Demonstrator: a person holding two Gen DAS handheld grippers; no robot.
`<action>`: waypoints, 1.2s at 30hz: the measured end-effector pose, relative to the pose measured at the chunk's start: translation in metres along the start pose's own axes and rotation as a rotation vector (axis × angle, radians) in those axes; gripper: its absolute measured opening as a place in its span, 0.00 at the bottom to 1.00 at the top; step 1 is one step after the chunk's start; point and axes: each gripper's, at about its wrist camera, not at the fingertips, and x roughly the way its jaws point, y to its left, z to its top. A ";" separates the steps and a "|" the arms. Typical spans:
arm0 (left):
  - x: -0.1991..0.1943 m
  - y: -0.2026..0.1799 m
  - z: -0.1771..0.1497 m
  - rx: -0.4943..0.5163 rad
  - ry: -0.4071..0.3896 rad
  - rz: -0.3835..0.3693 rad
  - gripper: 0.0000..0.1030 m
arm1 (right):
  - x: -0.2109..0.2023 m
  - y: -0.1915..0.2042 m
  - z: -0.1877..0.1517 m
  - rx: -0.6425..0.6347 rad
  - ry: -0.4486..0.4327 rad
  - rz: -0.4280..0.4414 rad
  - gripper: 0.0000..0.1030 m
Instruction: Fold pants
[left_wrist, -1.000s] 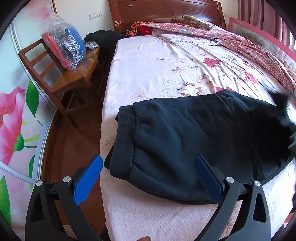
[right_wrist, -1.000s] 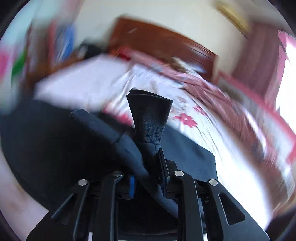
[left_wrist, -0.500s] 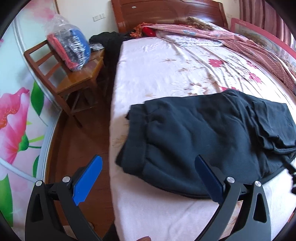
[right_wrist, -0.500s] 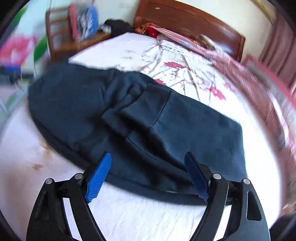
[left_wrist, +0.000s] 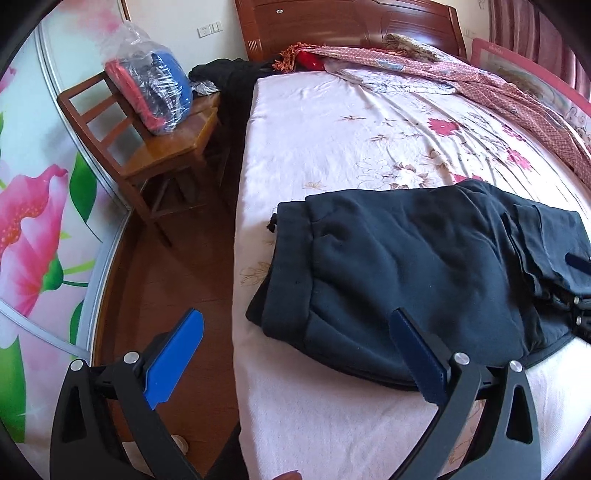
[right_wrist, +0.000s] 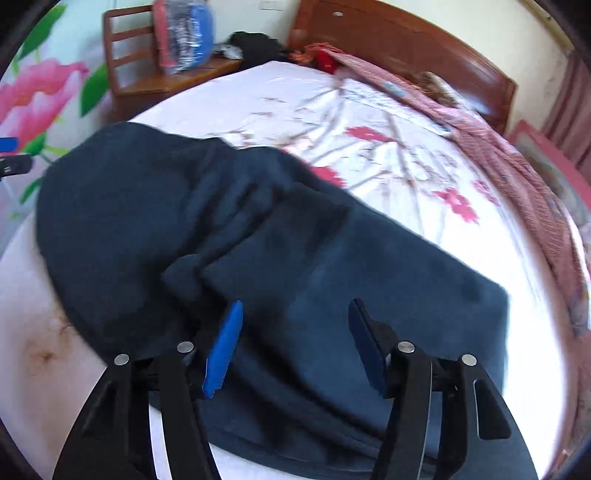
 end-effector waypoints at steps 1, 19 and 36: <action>0.002 0.000 0.001 -0.004 0.002 -0.001 0.98 | 0.000 0.001 0.000 -0.014 0.001 -0.020 0.58; 0.004 -0.004 0.005 0.030 -0.023 0.033 0.98 | -0.007 0.014 0.012 -0.072 -0.039 -0.025 0.04; 0.002 0.035 -0.001 -0.051 0.019 0.120 0.98 | -0.028 0.013 -0.003 0.012 -0.014 -0.004 0.48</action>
